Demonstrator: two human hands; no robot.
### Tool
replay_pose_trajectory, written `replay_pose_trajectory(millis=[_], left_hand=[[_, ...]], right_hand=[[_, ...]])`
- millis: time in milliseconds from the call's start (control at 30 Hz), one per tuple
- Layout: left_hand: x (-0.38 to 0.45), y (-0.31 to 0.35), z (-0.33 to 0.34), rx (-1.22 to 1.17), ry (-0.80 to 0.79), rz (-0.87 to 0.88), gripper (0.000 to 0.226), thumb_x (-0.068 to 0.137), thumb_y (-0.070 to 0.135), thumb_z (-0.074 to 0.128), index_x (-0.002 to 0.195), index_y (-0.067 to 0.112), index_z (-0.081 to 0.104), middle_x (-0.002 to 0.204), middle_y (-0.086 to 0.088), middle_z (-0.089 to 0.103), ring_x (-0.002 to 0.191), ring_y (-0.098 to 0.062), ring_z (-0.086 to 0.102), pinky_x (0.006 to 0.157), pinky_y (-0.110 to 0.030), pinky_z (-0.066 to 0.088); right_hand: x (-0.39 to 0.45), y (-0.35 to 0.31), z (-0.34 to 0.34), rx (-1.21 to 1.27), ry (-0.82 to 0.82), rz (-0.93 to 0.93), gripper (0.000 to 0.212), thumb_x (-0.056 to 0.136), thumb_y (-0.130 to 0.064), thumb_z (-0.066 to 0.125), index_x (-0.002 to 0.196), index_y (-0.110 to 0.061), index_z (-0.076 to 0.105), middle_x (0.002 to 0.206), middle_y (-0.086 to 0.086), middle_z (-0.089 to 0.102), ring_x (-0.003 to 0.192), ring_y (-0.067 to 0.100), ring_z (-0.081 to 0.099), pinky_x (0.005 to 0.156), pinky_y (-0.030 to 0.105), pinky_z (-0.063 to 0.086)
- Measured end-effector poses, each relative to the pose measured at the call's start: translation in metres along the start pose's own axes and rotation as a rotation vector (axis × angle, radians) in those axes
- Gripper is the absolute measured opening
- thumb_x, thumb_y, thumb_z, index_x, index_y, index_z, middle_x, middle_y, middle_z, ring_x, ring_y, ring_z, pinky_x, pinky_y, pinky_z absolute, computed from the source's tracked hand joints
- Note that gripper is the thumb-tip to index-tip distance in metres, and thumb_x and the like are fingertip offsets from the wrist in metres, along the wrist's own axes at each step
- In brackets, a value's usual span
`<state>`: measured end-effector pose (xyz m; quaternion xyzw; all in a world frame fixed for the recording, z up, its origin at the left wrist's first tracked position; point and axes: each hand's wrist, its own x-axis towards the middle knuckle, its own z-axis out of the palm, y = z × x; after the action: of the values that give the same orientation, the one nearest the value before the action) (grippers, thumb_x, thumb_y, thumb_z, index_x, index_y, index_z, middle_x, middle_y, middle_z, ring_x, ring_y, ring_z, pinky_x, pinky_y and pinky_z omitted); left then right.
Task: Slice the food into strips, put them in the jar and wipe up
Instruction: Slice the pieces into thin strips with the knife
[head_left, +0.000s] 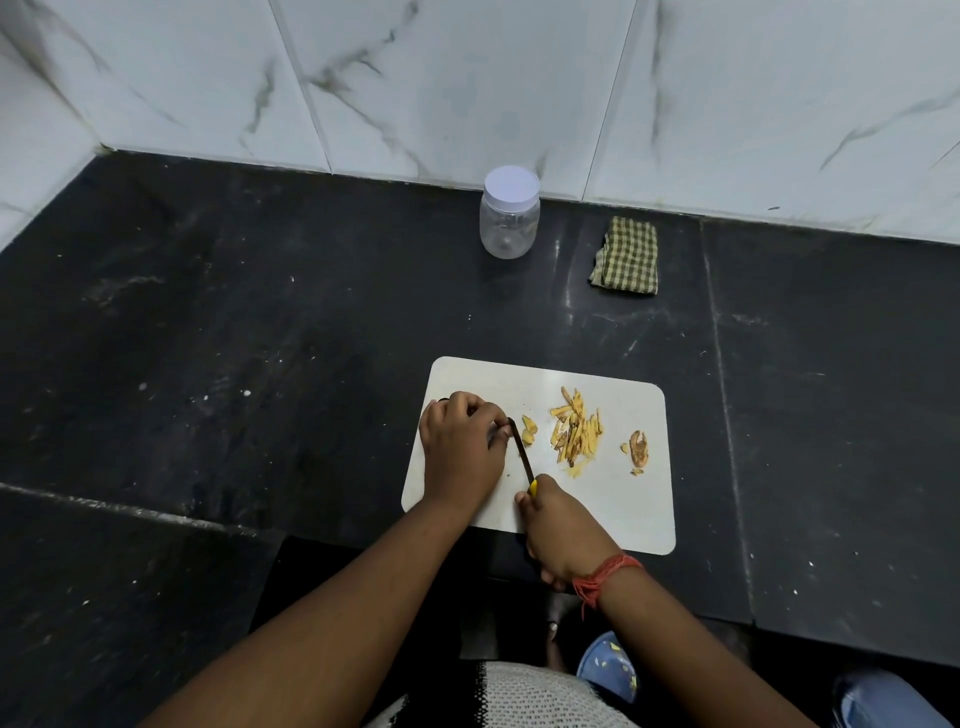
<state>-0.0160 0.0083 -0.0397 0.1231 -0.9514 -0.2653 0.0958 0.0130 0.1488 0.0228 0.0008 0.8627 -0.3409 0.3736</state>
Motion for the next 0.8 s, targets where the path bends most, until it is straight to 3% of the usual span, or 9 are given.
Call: replay_pose_trajectory(millis=[200,300,367,467,567,800], left_hand=[[0.001,0.000,0.002,0.006,0.000,-0.015,0.005,0.084,0.026,0.069,0.088,0.028,0.070,0.102,0.005,0.056,0.099,-0.023,0.047,0.103,-0.044,0.039],[0.000,0.000,0.002,0.004,-0.002,-0.024,0.007,0.083,0.029,0.069,0.089,0.029,0.070,0.102,0.006,0.055,0.099,-0.022,0.046,0.104,-0.044,0.038],[0.000,0.001,0.003,0.007,-0.010,-0.026,0.009,0.082,0.031,0.068,0.090,0.029,0.069,0.104,0.006,0.055,0.101,-0.022,0.045,0.104,-0.043,0.037],[0.000,0.002,0.003,-0.005,-0.006,-0.040,0.009,0.082,0.030,0.069,0.090,0.028,0.069,0.103,0.006,0.055,0.101,-0.021,0.046,0.105,-0.045,0.038],[-0.001,0.003,0.002,0.001,-0.014,-0.051,0.008,0.082,0.030,0.068,0.090,0.029,0.069,0.104,0.007,0.055,0.103,-0.021,0.046,0.107,-0.048,0.037],[-0.002,0.004,0.002,0.007,-0.002,-0.041,0.008,0.082,0.030,0.068,0.089,0.028,0.068,0.104,0.006,0.055,0.103,-0.023,0.047,0.106,-0.046,0.038]], right_hand=[[0.009,0.006,0.005,-0.113,-0.031,-0.027,0.012,0.103,-0.020,0.038,0.096,-0.011,0.036,0.076,0.011,0.053,0.040,0.017,0.047,0.027,0.018,0.030],[0.016,0.007,0.004,-0.115,-0.014,-0.016,0.022,0.103,-0.023,0.039,0.082,-0.022,0.033,0.078,0.008,0.051,0.051,0.015,0.046,0.043,0.022,0.039],[0.018,0.007,0.003,-0.178,-0.014,-0.010,0.031,0.103,-0.024,0.037,0.075,-0.027,0.027,0.077,0.002,0.045,0.058,0.011,0.040,0.054,0.024,0.037],[0.017,0.008,0.002,-0.110,-0.037,-0.027,0.015,0.103,-0.022,0.040,0.090,-0.014,0.038,0.071,0.006,0.047,0.058,0.018,0.046,0.042,0.023,0.029],[0.013,0.009,0.000,-0.077,-0.057,-0.034,0.011,0.102,-0.018,0.042,0.094,-0.010,0.038,0.072,0.010,0.051,0.054,0.019,0.048,0.032,0.021,0.029],[0.008,0.012,-0.002,-0.181,-0.080,-0.044,0.007,0.101,-0.013,0.041,0.096,-0.010,0.038,0.076,0.008,0.052,0.051,0.014,0.044,0.029,0.015,0.028]])
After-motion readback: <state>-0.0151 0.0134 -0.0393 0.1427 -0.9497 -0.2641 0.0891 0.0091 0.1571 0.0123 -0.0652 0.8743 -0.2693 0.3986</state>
